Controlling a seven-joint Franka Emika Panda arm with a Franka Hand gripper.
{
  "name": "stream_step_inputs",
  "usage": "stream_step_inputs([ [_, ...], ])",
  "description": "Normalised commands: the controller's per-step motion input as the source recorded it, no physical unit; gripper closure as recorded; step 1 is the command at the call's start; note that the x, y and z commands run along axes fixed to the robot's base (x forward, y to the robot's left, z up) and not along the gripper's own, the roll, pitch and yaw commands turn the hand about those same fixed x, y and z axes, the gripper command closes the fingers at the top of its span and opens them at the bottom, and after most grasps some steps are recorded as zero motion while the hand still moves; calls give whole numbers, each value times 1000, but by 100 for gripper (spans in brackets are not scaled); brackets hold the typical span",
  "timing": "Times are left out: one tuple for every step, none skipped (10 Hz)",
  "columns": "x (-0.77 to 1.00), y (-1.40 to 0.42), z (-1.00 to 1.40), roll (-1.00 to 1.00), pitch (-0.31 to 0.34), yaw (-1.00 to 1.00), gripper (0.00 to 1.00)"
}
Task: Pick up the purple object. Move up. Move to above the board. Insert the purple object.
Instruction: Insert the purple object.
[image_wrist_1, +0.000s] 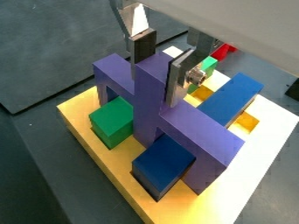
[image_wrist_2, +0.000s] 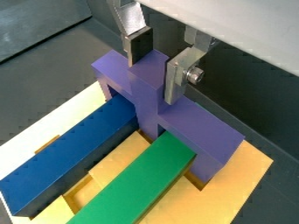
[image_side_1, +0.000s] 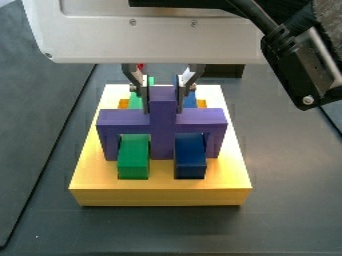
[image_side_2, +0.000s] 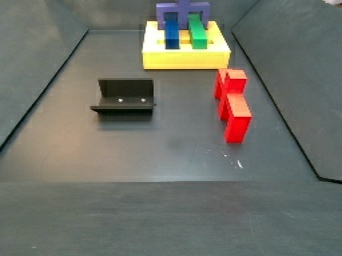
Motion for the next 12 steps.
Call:
stream_step_inputs([
  [20,-146,114,174,93,0,100],
  [34,-94,23,210,70,0,100],
  [40,-29,6,253,61,0,100],
  [60,-23,66,269,67,0,100],
  [80,0,49,264,77,0,100],
  [40,0,0,241,60,0,100],
  [0,-3,0,221,39,0,100],
  [0,-46,-226,67,0,0,100],
  [0,-117,-260,3,0,0,100],
  [0,-163,-263,0,0,0,100],
  [17,-120,-260,0,0,0,100],
  [186,-254,-131,0,20,0,100],
])
